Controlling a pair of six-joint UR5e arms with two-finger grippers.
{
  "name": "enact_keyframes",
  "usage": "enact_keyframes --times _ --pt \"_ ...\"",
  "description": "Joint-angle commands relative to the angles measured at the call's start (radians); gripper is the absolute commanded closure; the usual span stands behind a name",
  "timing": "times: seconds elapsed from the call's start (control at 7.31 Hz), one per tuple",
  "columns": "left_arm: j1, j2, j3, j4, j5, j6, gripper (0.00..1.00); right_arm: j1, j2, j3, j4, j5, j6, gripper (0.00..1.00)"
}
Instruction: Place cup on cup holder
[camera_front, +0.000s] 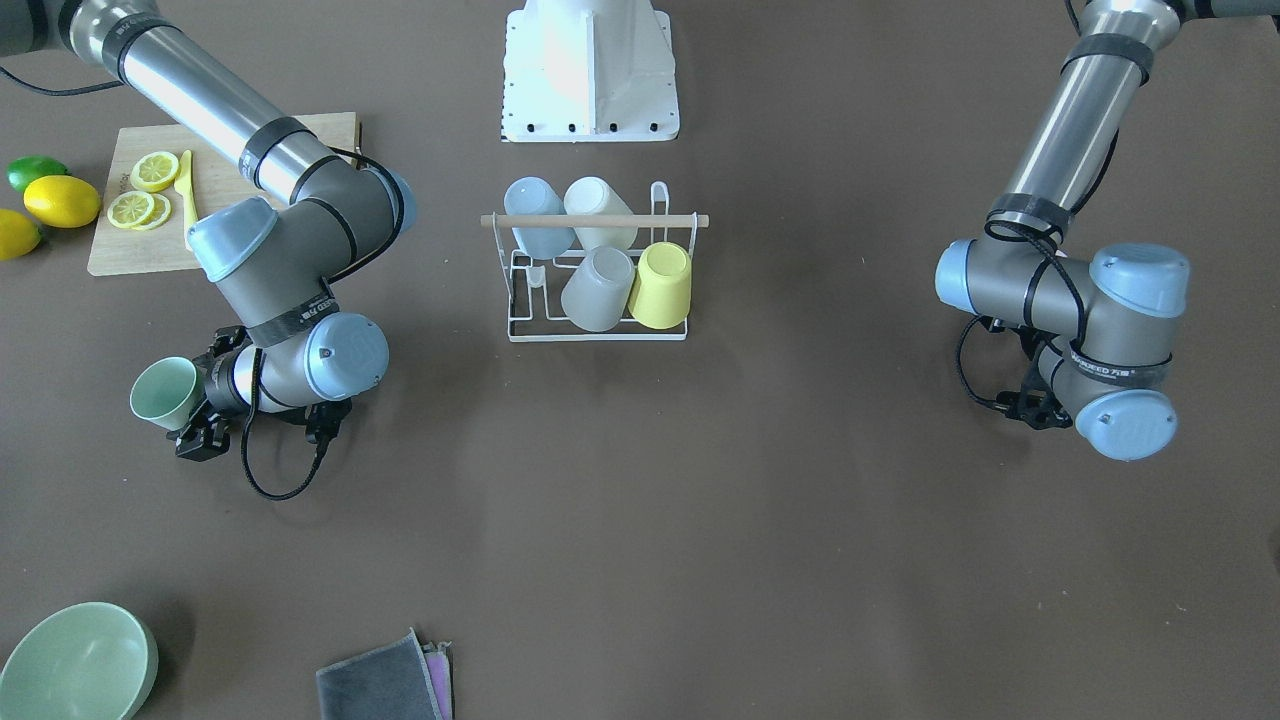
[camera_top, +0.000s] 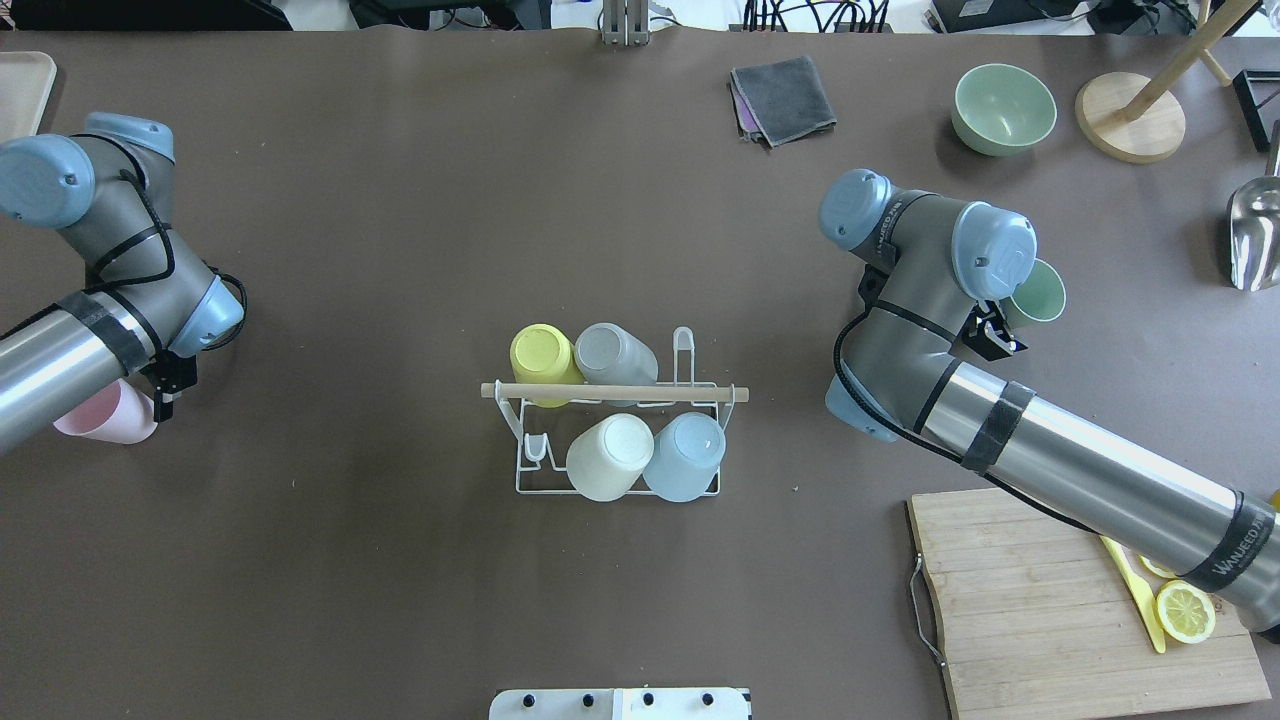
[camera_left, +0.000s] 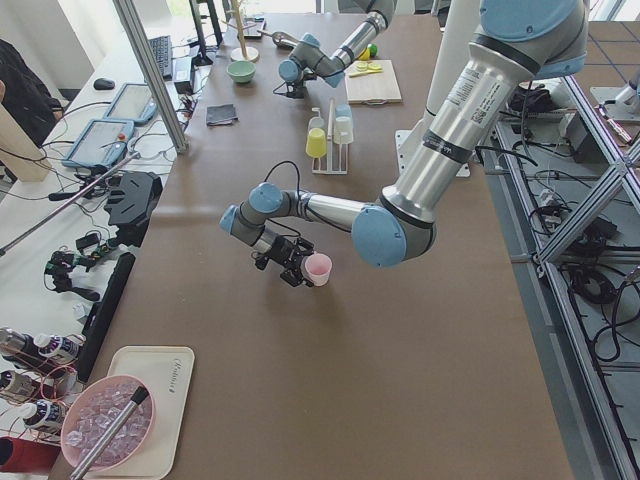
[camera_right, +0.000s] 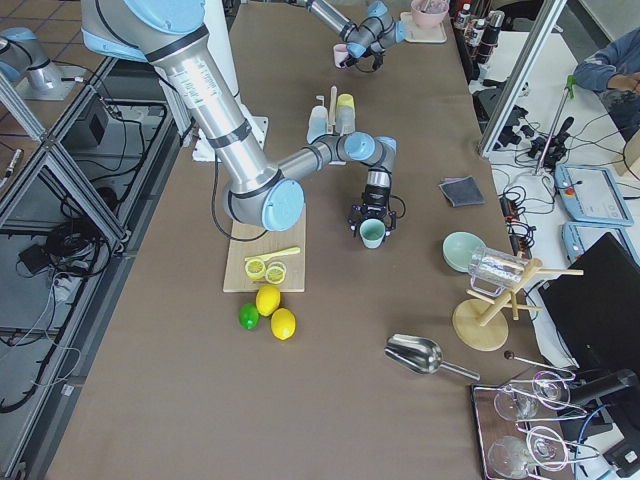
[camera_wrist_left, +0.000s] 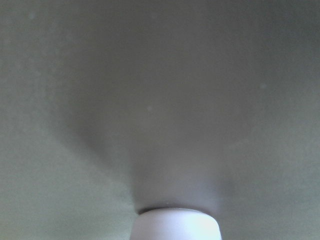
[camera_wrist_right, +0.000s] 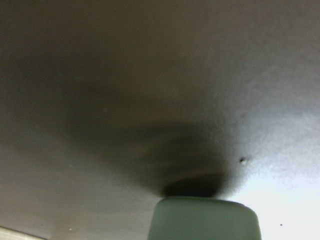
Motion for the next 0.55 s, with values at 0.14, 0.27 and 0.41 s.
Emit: enact_keyframes --times 0.14,0.27,0.41 --pt "0.005 -0.001 0.003 0.003 -0.001 0.002 0.03 0.001 -0.013 0.002 0.018 -0.010 0.000 0.00" --pt "0.005 0.000 0.003 0.003 -0.001 0.002 0.22 0.003 -0.034 0.003 0.054 -0.011 0.000 0.00" --pt "0.005 0.002 0.002 0.003 -0.001 0.002 0.58 0.003 -0.054 0.022 0.065 -0.011 0.002 0.00"
